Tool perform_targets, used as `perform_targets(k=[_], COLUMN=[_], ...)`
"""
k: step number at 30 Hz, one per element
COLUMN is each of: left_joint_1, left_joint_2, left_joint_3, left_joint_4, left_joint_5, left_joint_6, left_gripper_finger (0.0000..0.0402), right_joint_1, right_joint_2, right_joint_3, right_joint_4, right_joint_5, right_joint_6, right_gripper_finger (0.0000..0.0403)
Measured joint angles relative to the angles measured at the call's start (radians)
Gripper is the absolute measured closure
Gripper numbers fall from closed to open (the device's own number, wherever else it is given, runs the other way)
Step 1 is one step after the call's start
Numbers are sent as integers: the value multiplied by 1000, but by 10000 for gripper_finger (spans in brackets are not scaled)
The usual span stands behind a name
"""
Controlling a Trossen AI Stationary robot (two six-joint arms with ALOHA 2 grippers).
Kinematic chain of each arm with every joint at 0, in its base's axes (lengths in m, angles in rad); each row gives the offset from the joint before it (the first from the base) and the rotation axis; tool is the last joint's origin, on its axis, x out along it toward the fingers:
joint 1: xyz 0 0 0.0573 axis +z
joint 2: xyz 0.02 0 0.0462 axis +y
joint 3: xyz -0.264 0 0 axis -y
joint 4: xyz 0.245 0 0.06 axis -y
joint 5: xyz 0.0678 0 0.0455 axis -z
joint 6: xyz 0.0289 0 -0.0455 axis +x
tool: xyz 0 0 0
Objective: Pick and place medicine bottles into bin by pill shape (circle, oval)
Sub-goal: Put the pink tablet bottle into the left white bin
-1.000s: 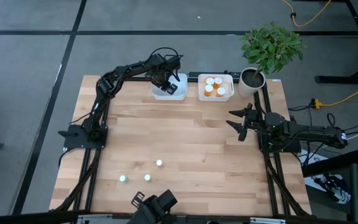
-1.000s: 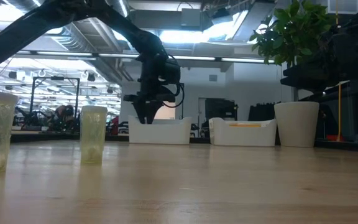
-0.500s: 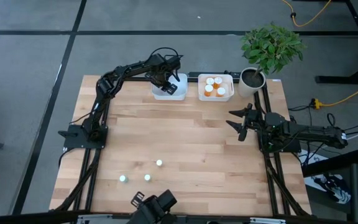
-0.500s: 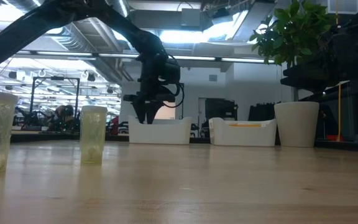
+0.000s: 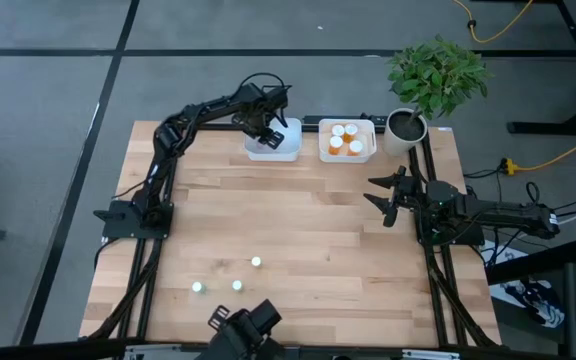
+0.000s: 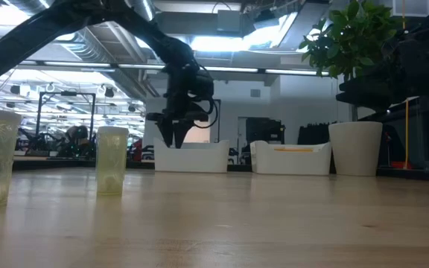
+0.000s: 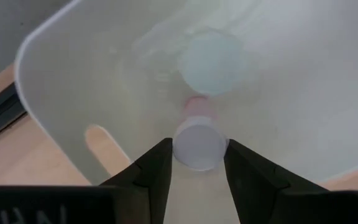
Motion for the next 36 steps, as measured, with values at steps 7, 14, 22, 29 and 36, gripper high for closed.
perform_targets(k=[7, 14, 22, 29, 36], left_joint_1=[12, 5, 4, -1, -1], left_joint_2=[0, 0, 0, 0, 0], left_joint_3=[0, 0, 1, 1, 1], left_joint_4=[0, 9, 18, 17, 12], left_joint_5=[43, 40, 8, 8, 7], left_joint_6=[0, 8, 8, 8, 0], left_gripper_finger=[264, 264, 264, 264, 250], right_joint_1=[0, 0, 0, 0, 0], right_joint_2=[0, 0, 0, 0, 0], right_joint_3=[0, 0, 0, 0, 0], right_joint_4=[0, 0, 0, 0, 0], right_joint_5=[0, 0, 0, 0, 0], right_joint_6=[0, 1, 0, 0, -1], right_gripper_finger=[148, 148, 148, 148, 148])
